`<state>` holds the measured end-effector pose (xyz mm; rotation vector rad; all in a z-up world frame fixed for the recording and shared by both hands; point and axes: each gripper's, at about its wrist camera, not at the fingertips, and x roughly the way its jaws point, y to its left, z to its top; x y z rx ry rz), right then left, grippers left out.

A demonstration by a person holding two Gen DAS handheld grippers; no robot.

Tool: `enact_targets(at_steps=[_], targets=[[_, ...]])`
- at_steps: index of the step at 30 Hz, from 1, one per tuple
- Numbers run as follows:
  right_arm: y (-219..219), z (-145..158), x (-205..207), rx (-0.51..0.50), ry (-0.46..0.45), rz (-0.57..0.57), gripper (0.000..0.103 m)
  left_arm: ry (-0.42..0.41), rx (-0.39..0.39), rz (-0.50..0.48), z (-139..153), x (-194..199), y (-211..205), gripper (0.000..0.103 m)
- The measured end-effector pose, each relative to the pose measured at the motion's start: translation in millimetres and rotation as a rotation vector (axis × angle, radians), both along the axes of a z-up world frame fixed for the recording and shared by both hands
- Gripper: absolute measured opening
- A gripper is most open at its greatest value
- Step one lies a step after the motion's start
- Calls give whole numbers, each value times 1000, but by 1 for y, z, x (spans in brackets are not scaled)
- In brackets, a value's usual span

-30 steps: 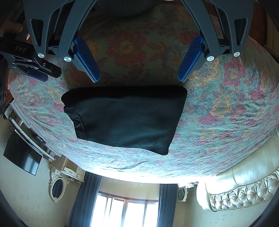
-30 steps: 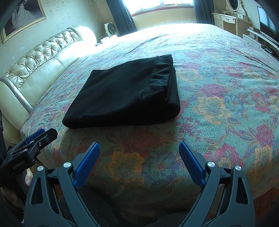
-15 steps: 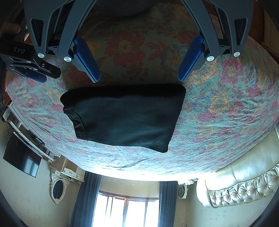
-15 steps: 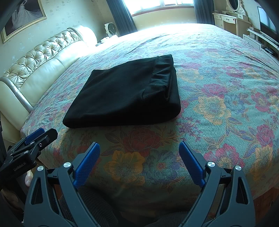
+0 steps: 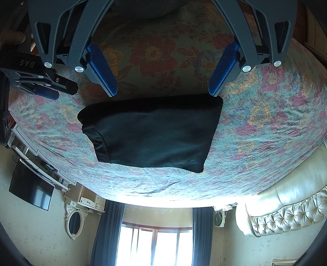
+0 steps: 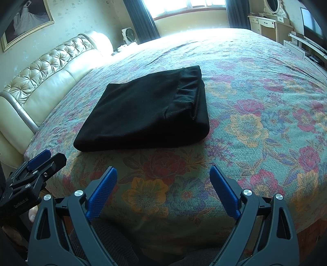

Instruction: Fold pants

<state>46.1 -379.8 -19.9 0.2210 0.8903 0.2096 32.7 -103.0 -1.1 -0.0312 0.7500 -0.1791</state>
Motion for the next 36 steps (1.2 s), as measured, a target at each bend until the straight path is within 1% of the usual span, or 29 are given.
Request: enact_targets(at_steps=[9,27,31,36], targets=[[1,0,0,0,1,2,92,16,-17,18,-2,1,4,90],[2,-1,-1,1,4,3,92,36,-16,7,-6,2,2,90],[2,-1,-1,1,5,2,92,40,-28,16,-6,2,3,90],[3,-3,-2,2,7,2,92,38,-24,19,-5,2,3,90]])
